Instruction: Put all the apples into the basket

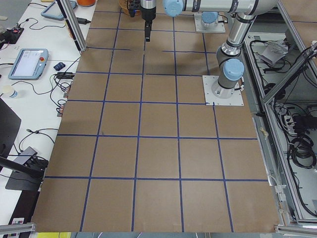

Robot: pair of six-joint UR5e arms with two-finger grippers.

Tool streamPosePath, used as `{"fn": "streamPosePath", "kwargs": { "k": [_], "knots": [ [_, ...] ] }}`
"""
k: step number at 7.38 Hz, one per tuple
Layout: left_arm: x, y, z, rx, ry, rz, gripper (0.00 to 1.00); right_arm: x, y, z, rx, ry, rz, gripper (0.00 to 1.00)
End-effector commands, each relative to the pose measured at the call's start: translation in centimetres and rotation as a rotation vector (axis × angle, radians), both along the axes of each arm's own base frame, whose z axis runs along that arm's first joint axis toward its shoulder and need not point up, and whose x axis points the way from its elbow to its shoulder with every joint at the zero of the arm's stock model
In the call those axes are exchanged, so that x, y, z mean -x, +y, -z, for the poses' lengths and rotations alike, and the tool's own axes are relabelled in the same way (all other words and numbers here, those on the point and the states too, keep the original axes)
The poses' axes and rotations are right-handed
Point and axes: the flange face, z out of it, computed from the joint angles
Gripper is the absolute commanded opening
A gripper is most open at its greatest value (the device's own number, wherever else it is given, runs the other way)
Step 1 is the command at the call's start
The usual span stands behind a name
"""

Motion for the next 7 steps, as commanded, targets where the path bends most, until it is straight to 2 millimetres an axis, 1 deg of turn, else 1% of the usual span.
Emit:
{"fn": "streamPosePath", "kwargs": {
  "k": [1,2,3,4,5,7],
  "knots": [
    [0.0,-0.1,0.1,0.005,-0.001,0.001,1.0,0.1,-0.3,1.3,-0.011,-0.008,0.007,0.93],
    [0.0,0.0,0.3,0.002,-0.002,0.001,1.0,0.3,-0.9,1.9,0.018,0.005,0.002,1.0],
    [0.0,0.1,0.0,0.008,-0.003,0.003,1.0,0.4,-0.9,1.5,0.022,0.016,0.001,1.0],
    [0.0,0.1,0.2,0.002,-0.003,0.004,1.0,0.4,-0.8,0.4,0.028,0.018,0.001,1.0],
    [0.0,0.3,0.5,-0.004,-0.001,0.004,1.0,-0.2,0.2,-2.5,0.038,0.016,0.005,1.0],
    [-0.1,0.4,0.4,-0.003,-0.004,0.004,1.0,-2.7,3.0,-8.5,0.008,-0.002,0.006,1.0]
  ]
}}
